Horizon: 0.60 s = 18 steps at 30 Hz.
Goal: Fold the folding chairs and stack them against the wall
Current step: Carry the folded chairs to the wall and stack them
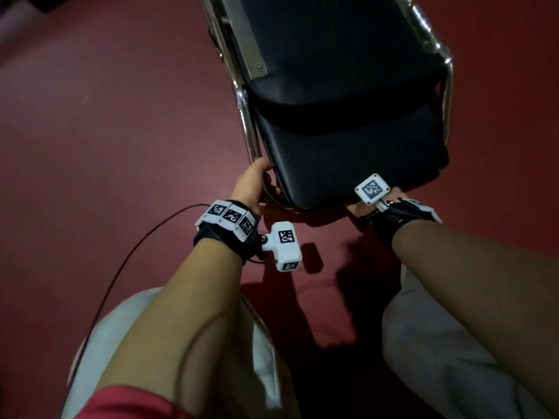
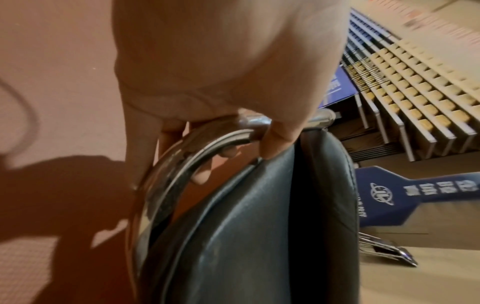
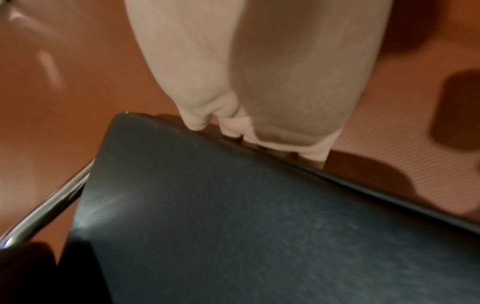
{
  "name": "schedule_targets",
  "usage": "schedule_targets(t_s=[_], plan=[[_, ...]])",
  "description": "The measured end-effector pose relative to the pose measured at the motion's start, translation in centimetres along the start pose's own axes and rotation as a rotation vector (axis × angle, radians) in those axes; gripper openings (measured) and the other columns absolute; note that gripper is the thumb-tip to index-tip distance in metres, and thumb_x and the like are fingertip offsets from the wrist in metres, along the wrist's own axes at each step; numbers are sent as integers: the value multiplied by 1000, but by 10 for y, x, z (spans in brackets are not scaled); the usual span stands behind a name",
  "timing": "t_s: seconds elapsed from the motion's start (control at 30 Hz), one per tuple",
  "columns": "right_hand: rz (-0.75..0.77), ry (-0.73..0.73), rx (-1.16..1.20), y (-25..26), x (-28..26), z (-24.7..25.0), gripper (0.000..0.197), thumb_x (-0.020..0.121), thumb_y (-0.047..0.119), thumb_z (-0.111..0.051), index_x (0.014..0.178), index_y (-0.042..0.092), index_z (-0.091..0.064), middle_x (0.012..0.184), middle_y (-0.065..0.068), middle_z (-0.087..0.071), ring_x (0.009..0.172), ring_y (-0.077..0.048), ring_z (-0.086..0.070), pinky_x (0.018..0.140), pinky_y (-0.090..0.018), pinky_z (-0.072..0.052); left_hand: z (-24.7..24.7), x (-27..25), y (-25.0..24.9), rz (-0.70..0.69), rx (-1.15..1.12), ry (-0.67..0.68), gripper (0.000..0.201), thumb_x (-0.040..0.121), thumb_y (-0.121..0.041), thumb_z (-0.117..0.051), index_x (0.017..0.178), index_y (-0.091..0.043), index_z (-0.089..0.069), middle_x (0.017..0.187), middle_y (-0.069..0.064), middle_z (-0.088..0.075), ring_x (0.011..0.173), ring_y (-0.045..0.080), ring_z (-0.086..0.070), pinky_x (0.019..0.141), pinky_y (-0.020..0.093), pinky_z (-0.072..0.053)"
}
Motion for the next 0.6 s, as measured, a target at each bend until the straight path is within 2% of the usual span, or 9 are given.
schedule_targets(t_s=[0.03, 0.1, 0.17, 0.23, 0.3, 0.37, 0.43, 0.5, 0.6], plan=[[6, 36, -10, 5, -12, 4, 44, 85, 74, -47, 70, 33, -38, 107, 8, -65, 122, -19, -55, 113, -42, -36, 1, 0, -3, -17, 20, 4, 24, 86, -33, -54, 70, -20, -44, 71, 4, -49, 57, 24, -57, 65, 33, -57], [67, 81, -210, 2, 4, 0, 58, 85, 73, -46, 65, 24, -23, 105, 14, -61, 115, -16, -59, 111, -43, -38, 3, -4, -7, -38, 76, -3, 25, 86, -35, -57, 72, -18, -46, 72, 7, -53, 59, 25, -59, 64, 36, -58], [183, 85, -279, -20, 62, -11, 27, 90, 64, -29, 99, 44, -47, 133, 6, -53, 110, -20, -59, 104, -42, -41, 4, -6, -8, -46, 91, -6, 25, 85, -37, -58, 74, -17, -47, 75, 9, -56, 62, 27, -62, 65, 36, -59], [77, 284, 38, -40, 101, -32, 33, 85, 73, -13, 105, 72, -39, 149, -6, -42, 103, -18, -62, 96, -43, -46, 4, -4, -8, -56, 100, -10, 26, 81, -40, -59, 76, -17, -48, 82, 12, -59, 68, 30, -66, 77, 44, -59], [58, 112, 191, -47, 115, -6, 36, 85, 76, -9, 120, 84, -10, 137, 12, -54, 118, -22, -55, 95, -43, -47, 4, -3, -8, -57, 111, -35, 28, 76, -43, -60, 78, -16, -51, 90, 15, -62, 75, 34, -69, 86, 53, -57], [39, 285, 590, -17, 57, -14, 63, 93, 56, 1, 134, 42, 47, 141, 21, -49, 134, -20, -47, 81, -31, -56, 5, -1, -11, -77, 119, -66, 31, 76, -43, -58, 84, -14, -53, 95, 16, -65, 78, 36, -70, 86, 56, -57], [108, 191, 628, 6, 18, 0, 68, 92, 52, 8, 142, 21, 42, 164, -3, -16, 113, -1, -62, 76, -29, -58, 7, -1, -14, -94, 101, -102, 34, 77, -43, -57, 90, -11, -55, 102, 17, -69, 81, 37, -71, 87, 56, -57], [148, 69, 304, 17, 15, 8, 94, 86, 76, -18, 158, 22, 8, 164, -5, -15, 127, -7, -53, 107, -38, -44, 7, -1, -14, -103, 76, -115, 37, 80, -43, -57, 98, -10, -56, 113, 19, -69, 87, 38, -72, 86, 57, -57], [234, -30, 178, 10, 24, 30, 141, 32, 109, -30, 150, 48, 18, 161, 5, -25, 145, -23, -31, 116, -39, -32, 7, -4, -17, -113, 47, -120, 37, 85, -42, -55, 103, -10, -52, 110, 18, -68, 77, 35, -72, 84, 57, -57]])
Point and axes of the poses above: each hand's wrist, its own x-axis towards the middle knuckle, its own z-axis out of the back of the hand, y = z × x, the point moved 10 cm from there along x, towards the middle knuckle
